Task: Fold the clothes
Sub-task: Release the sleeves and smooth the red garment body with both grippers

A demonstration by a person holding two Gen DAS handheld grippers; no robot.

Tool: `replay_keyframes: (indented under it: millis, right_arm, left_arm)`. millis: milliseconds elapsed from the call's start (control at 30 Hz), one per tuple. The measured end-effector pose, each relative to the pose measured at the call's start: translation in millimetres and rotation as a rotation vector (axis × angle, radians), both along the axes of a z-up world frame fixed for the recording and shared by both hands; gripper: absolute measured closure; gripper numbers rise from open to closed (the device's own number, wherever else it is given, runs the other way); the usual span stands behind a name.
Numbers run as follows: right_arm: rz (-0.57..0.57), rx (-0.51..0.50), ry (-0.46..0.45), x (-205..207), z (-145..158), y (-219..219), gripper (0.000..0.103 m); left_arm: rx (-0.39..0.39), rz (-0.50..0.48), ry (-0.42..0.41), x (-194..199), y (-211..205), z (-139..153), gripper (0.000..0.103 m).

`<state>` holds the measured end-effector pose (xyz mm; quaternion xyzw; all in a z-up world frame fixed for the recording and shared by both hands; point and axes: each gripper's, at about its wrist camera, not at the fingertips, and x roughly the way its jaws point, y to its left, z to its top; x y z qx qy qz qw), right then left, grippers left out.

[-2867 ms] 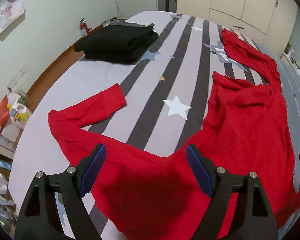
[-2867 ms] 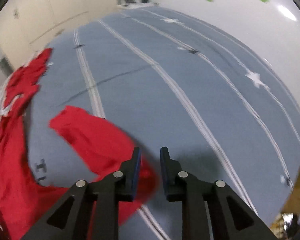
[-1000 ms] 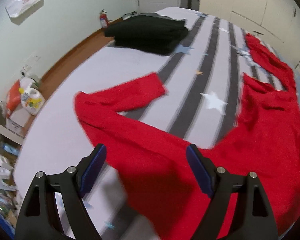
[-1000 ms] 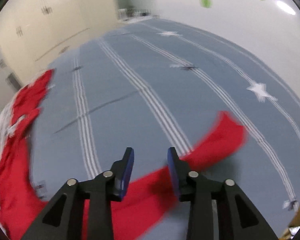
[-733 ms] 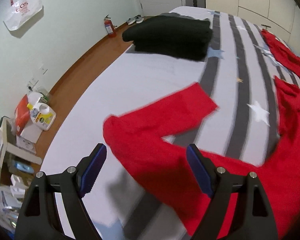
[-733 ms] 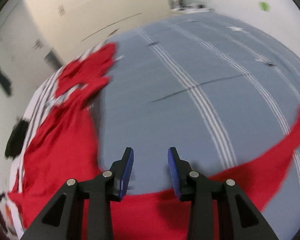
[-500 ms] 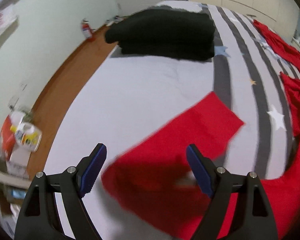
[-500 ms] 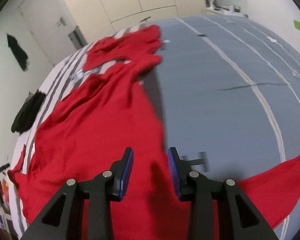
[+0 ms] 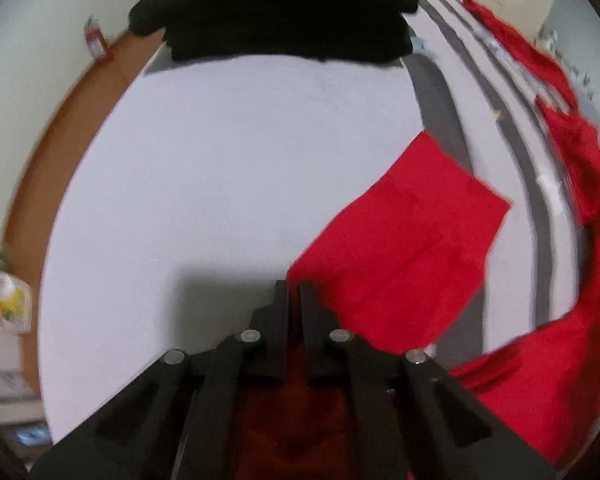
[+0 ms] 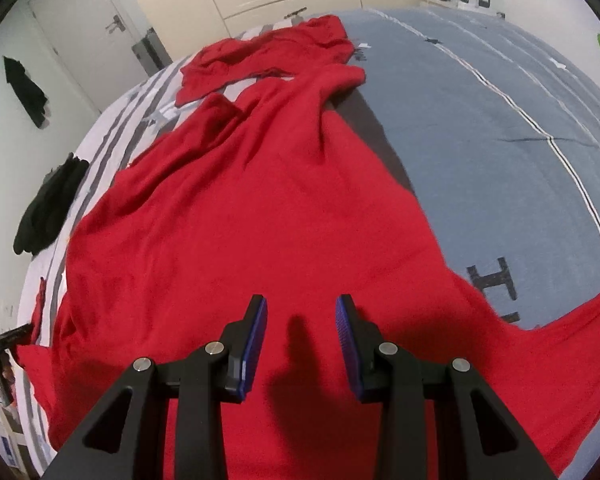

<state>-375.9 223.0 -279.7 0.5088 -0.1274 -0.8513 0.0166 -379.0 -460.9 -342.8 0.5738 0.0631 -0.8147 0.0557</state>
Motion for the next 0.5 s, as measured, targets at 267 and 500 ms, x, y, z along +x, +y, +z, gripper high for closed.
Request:
replay_keyframes:
  millis: [267, 500]
  right_arm:
    - [0.001, 0.005, 0.011, -2.8, 5.4, -1.2, 0.071]
    - [-0.007, 0.000, 0.001, -0.7, 4.0, 12.5, 0.071]
  left_arm:
    - [-0.183, 0.373, 0.168, 52.5, -75.3, 99.9, 0.099]
    - [-0.142, 0.667, 0.204, 71.5, -130.6, 127.7, 0.077]
